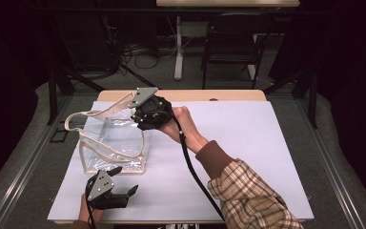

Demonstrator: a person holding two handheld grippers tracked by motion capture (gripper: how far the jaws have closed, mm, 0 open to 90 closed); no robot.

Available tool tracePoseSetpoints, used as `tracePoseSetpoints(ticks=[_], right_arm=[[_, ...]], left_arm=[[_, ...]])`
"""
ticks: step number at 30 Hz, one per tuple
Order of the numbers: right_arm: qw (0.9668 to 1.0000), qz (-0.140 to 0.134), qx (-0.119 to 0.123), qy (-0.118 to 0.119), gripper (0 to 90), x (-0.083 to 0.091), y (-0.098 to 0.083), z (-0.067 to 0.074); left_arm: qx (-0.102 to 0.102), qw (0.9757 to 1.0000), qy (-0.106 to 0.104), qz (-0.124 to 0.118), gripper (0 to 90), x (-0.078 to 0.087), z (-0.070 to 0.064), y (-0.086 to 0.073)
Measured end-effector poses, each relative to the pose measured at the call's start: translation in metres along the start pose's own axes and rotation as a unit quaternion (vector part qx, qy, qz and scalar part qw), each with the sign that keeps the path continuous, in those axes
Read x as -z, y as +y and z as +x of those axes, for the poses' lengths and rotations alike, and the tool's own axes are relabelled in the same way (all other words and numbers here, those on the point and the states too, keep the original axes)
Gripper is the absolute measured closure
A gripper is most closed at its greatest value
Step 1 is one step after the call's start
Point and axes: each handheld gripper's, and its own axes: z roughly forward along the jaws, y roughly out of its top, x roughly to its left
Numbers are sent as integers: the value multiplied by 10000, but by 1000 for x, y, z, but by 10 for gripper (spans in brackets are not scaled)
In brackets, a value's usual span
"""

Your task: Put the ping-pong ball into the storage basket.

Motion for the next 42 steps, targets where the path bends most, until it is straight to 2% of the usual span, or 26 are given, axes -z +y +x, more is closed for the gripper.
tracePoseSetpoints(ticks=[19,42], right_arm=[[9998,80,73,144,510,-12,6,11],[9994,165,32,310,510,-23,8,20]], left_arm=[[-4,10000,-16,-15,160,0,0,0],[-1,10000,-19,-16,161,0,0,0]])
